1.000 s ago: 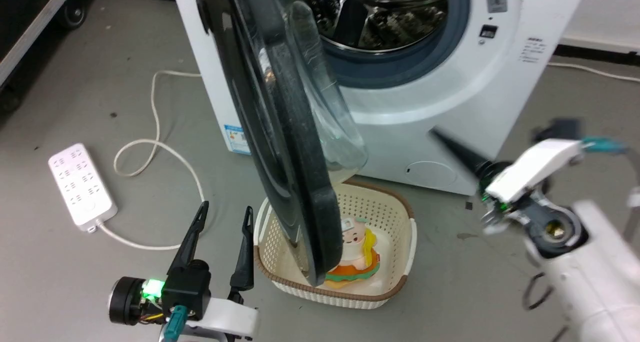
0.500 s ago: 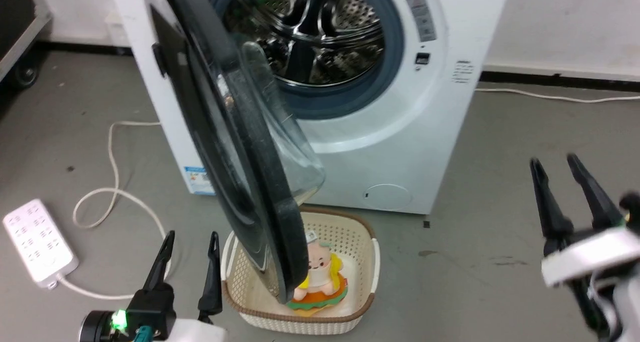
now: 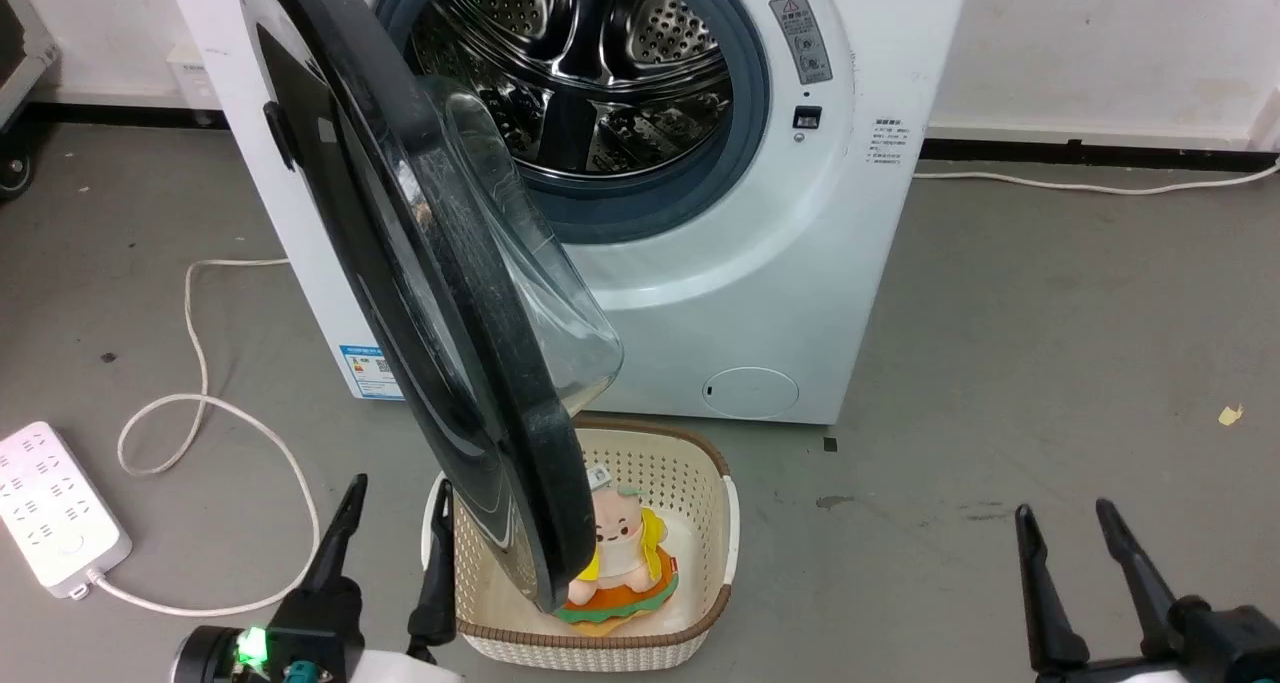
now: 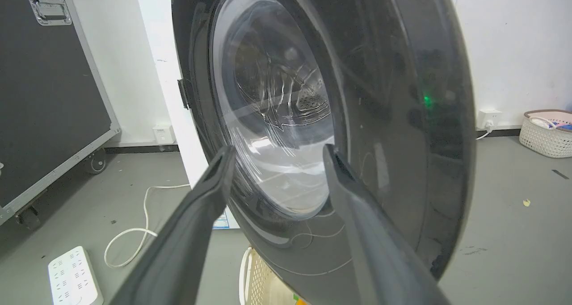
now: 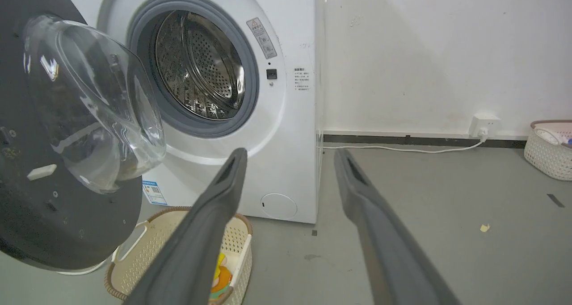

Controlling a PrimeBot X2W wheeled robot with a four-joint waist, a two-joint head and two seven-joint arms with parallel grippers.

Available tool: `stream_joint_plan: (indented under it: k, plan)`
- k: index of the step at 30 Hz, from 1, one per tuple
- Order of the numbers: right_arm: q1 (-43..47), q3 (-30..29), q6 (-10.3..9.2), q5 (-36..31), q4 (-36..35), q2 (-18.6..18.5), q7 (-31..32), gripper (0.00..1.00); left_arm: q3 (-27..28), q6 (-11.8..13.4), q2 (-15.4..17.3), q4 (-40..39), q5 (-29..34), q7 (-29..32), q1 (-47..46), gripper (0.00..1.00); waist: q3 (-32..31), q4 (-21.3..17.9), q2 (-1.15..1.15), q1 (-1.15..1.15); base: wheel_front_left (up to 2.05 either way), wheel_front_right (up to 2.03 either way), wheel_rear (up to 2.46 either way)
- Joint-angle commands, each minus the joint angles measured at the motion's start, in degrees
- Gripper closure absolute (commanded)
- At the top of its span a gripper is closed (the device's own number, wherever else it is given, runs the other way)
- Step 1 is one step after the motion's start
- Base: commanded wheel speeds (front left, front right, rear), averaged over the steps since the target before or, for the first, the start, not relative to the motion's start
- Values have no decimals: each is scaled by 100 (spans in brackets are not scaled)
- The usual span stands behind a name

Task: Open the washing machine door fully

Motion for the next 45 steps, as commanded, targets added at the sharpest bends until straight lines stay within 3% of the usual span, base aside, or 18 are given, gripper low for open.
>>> stream_joint_plan:
  k: [1,16,17,18,24,29,34,39,45]
  plan:
    - [116,24,6,-70,17,34,22,0,-38,-42,16,28,40,-30,51,0,10,11,0,0,0,0,0]
    - [67,125,6,52,172,56,-10,0,-110,-1,-14,102,124,-30,13,0,2,65,0,0,0,0,0]
    - [62,129,6,52,174,56,-11,0,-103,7,-21,97,118,-30,12,55,3,63,0,0,0,0,0]
    - [58,135,6,49,176,56,-9,0,-78,13,-47,85,73,-30,11,100,3,62,0,0,0,0,0]
    - [15,153,6,102,99,56,31,0,98,133,-71,-362,82,-30,-110,100,19,48,0,0,0,0,0]
    - [-27,133,6,64,55,56,111,0,668,315,-94,-1793,86,-30,-642,100,22,36,0,0,0,0,0]
    - [-50,127,6,79,48,56,135,0,770,286,-13,-2663,215,-30,-1193,100,18,17,0,0,0,0,0]
    - [-64,198,6,114,67,56,167,0,550,104,62,-3150,290,-15,-1690,100,11,-37,0,0,0,0,0]
    - [-52,248,6,152,100,56,149,0,-167,-140,-42,-3196,352,511,-1782,100,10,-110,0,0,0,0,0]
